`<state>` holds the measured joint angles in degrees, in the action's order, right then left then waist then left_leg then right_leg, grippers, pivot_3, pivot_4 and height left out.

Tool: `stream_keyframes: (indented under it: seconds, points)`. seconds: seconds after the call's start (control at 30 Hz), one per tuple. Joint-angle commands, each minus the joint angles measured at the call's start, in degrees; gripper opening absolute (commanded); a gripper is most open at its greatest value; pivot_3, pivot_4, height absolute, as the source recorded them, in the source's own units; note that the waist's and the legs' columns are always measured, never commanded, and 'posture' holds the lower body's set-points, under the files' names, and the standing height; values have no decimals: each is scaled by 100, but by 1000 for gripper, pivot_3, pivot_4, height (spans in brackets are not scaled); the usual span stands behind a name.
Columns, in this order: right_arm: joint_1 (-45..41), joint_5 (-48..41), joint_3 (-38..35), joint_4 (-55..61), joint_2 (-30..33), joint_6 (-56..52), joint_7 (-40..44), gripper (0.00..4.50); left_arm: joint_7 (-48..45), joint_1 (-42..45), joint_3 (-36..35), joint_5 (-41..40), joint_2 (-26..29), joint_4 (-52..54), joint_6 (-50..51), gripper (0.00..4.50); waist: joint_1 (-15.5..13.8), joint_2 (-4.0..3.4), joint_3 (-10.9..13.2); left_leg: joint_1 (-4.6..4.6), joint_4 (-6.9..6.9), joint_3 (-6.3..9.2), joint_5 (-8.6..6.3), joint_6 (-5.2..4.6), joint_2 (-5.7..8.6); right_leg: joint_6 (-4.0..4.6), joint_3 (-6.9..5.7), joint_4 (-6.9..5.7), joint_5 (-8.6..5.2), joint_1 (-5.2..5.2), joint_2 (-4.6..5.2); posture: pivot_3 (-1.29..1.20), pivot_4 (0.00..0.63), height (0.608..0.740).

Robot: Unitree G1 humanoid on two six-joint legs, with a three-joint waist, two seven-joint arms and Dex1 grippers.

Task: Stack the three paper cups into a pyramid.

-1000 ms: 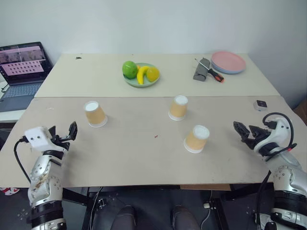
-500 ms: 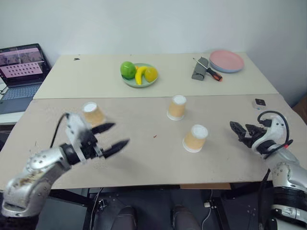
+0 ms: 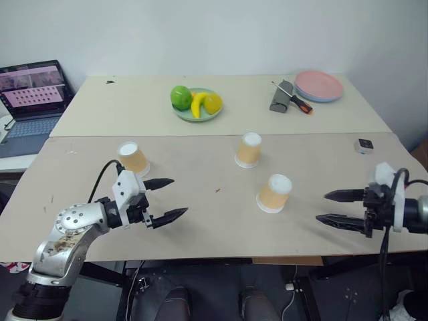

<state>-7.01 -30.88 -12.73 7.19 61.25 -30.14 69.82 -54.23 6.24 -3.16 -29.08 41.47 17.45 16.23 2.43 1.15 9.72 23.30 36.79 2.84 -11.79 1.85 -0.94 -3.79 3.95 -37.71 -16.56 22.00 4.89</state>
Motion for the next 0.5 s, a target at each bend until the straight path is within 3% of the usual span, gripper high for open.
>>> stream_keyframes:
  seconds: [0.03, 0.27, 0.5]
  points:
    - [-365, 461, 426, 202, -185, 280, -336, 4315, -66, 97, 33, 10, -23, 289, -45, 4500, 6, 1, 0, 2, 0, 1, 0, 0, -2, 0, 0, 1, 0, 2, -2, 0, 150, 740]
    - [-891, 884, 829, -31, -701, 531, -684, 4315, -113, 191, 82, -55, -12, 489, 76, 4500, -28, 2, 2, 23, 2, 5, 0, 0, 3, -1, -1, 2, 0, 16, 1, 0, 150, 740]
    - [-1168, 690, 793, -27, -956, 463, -623, 4315, -332, 90, 56, -95, 94, 571, 133, 4500, -32, 2, 2, 19, 3, 6, 0, 0, 2, 0, -2, -1, 0, 14, 0, 0, 150, 740]
